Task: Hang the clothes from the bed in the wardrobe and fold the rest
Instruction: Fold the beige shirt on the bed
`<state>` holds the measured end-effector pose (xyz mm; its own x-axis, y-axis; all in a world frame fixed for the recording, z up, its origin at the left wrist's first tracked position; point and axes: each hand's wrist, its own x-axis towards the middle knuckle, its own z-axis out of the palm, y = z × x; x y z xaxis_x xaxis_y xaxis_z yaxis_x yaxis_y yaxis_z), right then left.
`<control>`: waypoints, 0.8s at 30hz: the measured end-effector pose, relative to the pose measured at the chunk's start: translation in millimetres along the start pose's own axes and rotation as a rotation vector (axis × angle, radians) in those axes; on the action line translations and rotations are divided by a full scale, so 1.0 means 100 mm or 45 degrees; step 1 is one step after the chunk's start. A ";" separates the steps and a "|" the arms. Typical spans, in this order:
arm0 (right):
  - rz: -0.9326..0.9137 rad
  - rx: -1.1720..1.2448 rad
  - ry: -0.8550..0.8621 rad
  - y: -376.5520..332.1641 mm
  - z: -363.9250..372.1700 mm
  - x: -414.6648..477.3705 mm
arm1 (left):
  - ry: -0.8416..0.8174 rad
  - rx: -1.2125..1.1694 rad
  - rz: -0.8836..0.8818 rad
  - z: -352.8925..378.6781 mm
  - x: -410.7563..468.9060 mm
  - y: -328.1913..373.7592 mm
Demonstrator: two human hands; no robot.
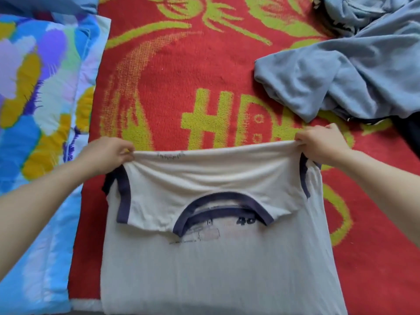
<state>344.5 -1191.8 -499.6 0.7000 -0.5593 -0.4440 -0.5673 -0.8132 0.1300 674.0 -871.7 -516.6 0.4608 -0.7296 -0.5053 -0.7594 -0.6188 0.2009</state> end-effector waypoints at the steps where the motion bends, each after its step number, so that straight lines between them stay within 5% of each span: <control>1: 0.042 0.044 0.071 0.08 -0.05 0.03 | 0.102 -0.022 -0.002 -0.10 0.05 0.01; 4: 0.156 0.162 0.152 0.15 -0.18 0.13 | 0.314 -0.046 -0.015 -0.31 0.16 0.04; 9: 0.082 0.239 0.215 0.12 -0.16 -0.07 | 0.337 -0.027 0.177 -0.38 -0.07 0.02; 14: -0.361 0.173 0.758 0.18 0.04 -0.64 | 0.516 0.075 0.668 -0.24 -0.62 -0.02; 19: -0.722 0.049 0.686 0.24 0.45 -1.21 | 0.562 0.228 1.037 0.30 -1.19 0.06; 24: -0.781 -0.182 0.286 0.01 0.82 -1.47 | 0.330 0.438 0.958 1.03 -1.47 0.11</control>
<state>205.4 -1097.1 -506.7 0.9595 0.0040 -0.2815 0.0147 -0.9992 0.0360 550.8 -740.8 -526.2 -0.1619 -0.9789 -0.1244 -0.9819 0.1473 0.1190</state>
